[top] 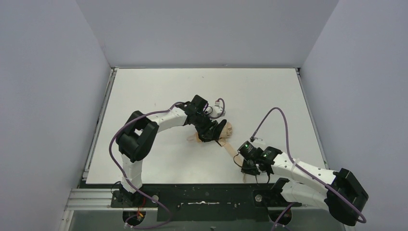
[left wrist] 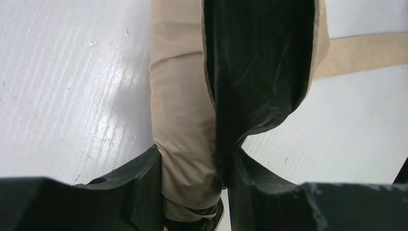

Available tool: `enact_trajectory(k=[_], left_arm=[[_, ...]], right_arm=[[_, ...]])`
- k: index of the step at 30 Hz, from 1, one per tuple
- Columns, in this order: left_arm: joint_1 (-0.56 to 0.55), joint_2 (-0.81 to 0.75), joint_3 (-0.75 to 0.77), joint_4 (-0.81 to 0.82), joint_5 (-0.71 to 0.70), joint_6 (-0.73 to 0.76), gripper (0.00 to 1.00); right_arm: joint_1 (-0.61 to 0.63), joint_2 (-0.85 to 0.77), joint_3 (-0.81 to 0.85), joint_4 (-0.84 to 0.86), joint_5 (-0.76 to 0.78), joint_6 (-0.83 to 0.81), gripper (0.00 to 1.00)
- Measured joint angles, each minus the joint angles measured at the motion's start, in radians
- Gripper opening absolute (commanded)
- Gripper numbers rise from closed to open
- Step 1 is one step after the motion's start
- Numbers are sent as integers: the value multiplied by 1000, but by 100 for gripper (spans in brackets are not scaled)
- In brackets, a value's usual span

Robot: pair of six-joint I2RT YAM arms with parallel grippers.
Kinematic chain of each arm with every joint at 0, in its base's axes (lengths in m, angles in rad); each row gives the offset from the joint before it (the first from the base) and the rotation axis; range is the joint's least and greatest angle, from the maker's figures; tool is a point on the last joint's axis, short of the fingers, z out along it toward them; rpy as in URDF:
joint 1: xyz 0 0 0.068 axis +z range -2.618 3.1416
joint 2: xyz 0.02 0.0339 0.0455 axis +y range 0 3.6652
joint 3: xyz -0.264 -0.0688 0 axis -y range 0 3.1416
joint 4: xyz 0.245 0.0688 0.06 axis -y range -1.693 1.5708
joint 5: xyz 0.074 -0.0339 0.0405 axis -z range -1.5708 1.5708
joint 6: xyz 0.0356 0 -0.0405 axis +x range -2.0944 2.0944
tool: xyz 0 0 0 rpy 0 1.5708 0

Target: Put away the umbrella

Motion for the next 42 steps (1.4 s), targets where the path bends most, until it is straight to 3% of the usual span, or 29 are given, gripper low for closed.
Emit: enact_trajectory(k=[3,9,25,35,42], left_arm=[[0,0,1,-2,-2,2,0],[0,0,2,-3,-5,2,0],[-7,-5,7,-5,-106,-39,0],[-9,-15,5,-46,-121,-64,0],[-31,-83,-86,15,-205,-31,0]], right_arm=[[0,-27,-14,-11,-24,0,0],[0,-71,-42,18,-74,-15,0],[15,-253,-184,352,-404,35,0],[208,-166,-220,562,-335,159,0],[243,-157,-235,487,-229,196,0]])
